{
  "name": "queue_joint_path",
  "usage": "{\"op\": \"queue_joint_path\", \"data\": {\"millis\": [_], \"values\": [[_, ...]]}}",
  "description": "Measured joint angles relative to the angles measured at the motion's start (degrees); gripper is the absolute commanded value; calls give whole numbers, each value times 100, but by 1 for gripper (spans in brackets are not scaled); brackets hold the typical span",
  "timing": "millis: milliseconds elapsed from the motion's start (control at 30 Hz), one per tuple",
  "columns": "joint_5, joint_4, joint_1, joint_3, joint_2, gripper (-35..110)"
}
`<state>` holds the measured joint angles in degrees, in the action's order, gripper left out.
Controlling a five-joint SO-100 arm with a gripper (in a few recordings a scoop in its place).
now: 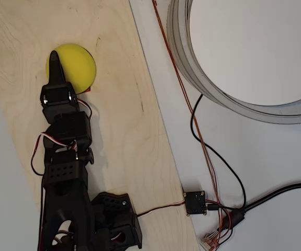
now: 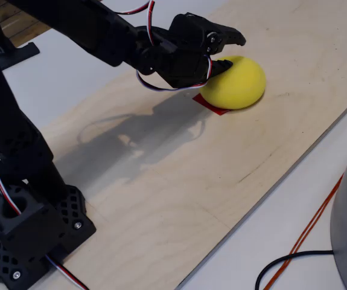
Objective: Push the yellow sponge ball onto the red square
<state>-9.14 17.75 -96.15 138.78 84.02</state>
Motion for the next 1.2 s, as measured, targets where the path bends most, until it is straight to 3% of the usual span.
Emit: {"op": "queue_joint_path", "data": {"millis": [1200], "values": [[-721, 79, 299, 220, 633, 14]]}}
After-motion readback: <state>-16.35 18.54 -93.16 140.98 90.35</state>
